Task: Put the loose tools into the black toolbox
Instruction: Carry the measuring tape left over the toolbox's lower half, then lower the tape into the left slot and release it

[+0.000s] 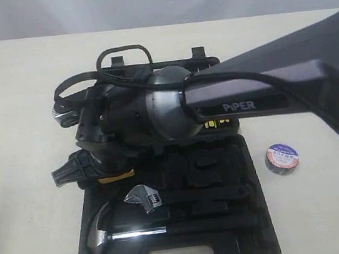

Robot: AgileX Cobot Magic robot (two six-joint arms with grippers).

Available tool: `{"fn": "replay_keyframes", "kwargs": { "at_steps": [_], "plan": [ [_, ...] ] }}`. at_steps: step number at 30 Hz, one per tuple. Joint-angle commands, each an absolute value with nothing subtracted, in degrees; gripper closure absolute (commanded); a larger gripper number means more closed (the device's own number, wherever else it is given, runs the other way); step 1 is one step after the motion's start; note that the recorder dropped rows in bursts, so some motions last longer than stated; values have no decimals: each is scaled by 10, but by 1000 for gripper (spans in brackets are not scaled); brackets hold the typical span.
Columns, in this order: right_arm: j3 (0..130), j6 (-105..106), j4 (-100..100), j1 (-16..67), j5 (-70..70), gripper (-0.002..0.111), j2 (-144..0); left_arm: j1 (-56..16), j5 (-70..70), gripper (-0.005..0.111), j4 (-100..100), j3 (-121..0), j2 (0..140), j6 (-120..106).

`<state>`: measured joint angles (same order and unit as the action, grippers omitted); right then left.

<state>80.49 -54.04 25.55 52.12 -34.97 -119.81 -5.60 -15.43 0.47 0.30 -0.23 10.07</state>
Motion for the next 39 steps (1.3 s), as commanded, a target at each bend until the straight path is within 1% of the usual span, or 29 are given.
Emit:
{"fn": "replay_keyframes", "kwargs": {
  "at_steps": [1, 5, 13, 23, 24, 25, 26, 27, 29, 30, 31, 34, 39],
  "plan": [
    [804, -542, 239, 522, -354, 37, -1202, -59, -156, 107, 0, 0, 0, 100],
    [806, -543, 232, 522, -361, 29, -1202, -59, -156, 107, 0, 0, 0, 100],
    [812, -543, 232, 522, -369, 29, -1198, -59, -156, 107, 0, 0, 0, 100],
    [842, -464, 232, 527, -439, 30, -1141, -59, -156, 107, 0, 0, 0, 100],
    [842, -455, 232, 527, -451, 33, -1138, -59, -156, 107, 0, 0, 0, 100],
    [842, -446, 230, 527, -460, 38, -1136, -59, -156, 107, 0, 0, 0, 100],
    [842, -429, 230, 527, -474, 47, -1136, -59, -156, 107, 0, 0, 0, 100],
    [842, -407, 227, 527, -488, 59, -1136, -59, -156, 107, 0, 0, 0, 100],
    [840, -357, 211, 527, -503, 86, -1137, -59, -156, 107, 0, 0, 0, 100],
    [837, -332, 198, 527, -503, 103, -1137, -59, -156, 107, 0, 0, 0, 100],
    [831, -317, 184, 527, -496, 107, -1137, -59, -156, 107, 0, 0, 0, 100],
    [813, -279, 152, 527, -454, 109, -1137, -59, -156, 107, 0, 0, 0, 100],
    [779, -270, 151, 527, -369, 109, -1152, -59, -156, 107, 0, 0, 0, 100]
  ]
}}
